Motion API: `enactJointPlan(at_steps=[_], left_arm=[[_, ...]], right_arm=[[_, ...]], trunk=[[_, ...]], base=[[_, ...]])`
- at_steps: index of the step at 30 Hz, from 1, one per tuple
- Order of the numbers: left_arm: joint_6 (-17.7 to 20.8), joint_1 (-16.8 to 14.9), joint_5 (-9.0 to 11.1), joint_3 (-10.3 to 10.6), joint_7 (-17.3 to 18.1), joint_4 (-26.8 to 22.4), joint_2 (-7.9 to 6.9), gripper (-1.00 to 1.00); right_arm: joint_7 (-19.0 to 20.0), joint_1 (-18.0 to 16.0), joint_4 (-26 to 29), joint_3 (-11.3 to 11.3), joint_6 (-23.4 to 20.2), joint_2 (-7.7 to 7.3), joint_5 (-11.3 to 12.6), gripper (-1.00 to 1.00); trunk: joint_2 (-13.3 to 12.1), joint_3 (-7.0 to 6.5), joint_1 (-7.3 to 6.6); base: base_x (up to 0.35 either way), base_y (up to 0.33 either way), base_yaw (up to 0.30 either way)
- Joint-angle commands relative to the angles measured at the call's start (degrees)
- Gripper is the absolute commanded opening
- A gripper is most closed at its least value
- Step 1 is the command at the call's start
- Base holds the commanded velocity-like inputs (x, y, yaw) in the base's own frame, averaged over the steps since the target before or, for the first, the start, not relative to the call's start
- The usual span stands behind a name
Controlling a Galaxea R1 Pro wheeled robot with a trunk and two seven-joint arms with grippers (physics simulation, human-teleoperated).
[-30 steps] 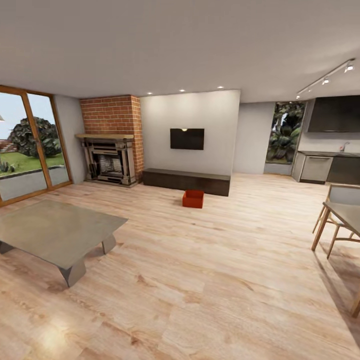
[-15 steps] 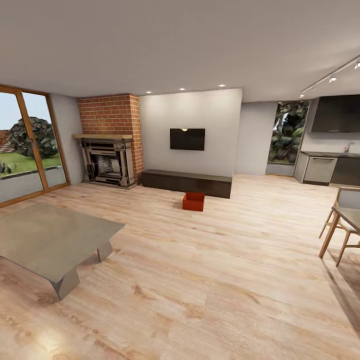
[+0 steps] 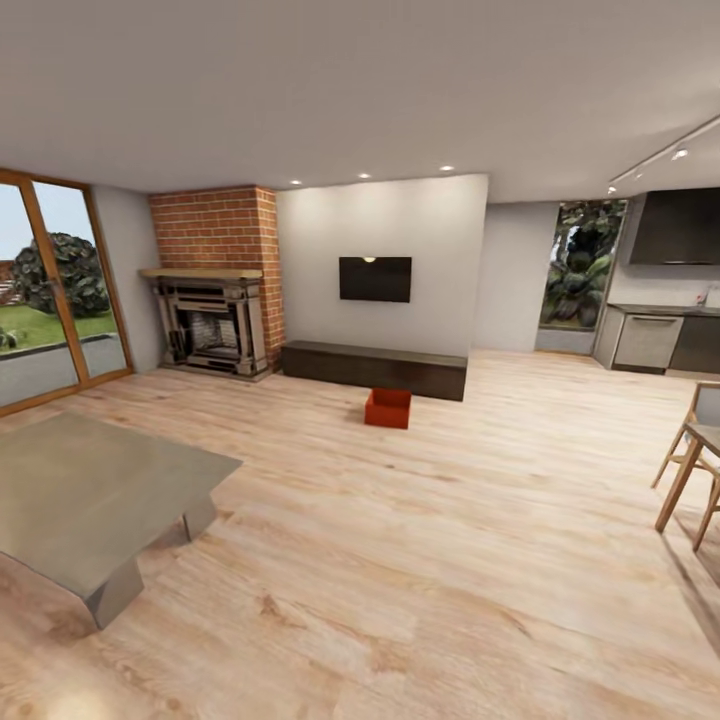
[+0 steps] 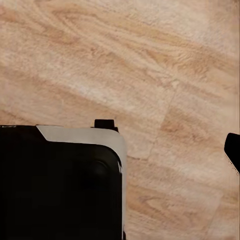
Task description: Move the two storage containers from the living room to the garage. In the garage, place one container on the floor and stack the other container on top of it (either order is fine).
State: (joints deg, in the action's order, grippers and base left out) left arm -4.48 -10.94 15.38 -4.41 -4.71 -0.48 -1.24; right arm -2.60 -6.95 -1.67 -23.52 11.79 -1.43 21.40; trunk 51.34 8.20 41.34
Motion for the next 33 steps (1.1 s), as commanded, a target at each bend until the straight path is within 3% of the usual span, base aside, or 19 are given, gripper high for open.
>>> enactJointPlan(at_steps=[1,24,33], left_arm=[[-0.18,-0.05,0.00,-0.42,-0.03,0.04,0.01,1.00],[-0.18,-0.05,0.00,-0.44,-0.03,0.04,0.01,1.00],[-0.16,-0.05,0.00,-0.42,-0.03,0.04,0.01,1.00]], right_arm=[[-0.03,-0.08,-0.18,-0.45,0.32,0.00,0.42,1.00],[0.05,-0.08,-0.18,-1.10,0.34,-0.06,-0.08,1.00],[0.05,-0.08,-0.18,-1.26,0.34,-0.30,-0.14,1.00]], trunk=[[0.06,0.08,0.04],[0.06,0.08,0.04],[0.06,0.08,0.04]], base=[[0.322,0.000,-0.038],[0.322,0.009,-0.212],[0.322,0.068,-0.049]])
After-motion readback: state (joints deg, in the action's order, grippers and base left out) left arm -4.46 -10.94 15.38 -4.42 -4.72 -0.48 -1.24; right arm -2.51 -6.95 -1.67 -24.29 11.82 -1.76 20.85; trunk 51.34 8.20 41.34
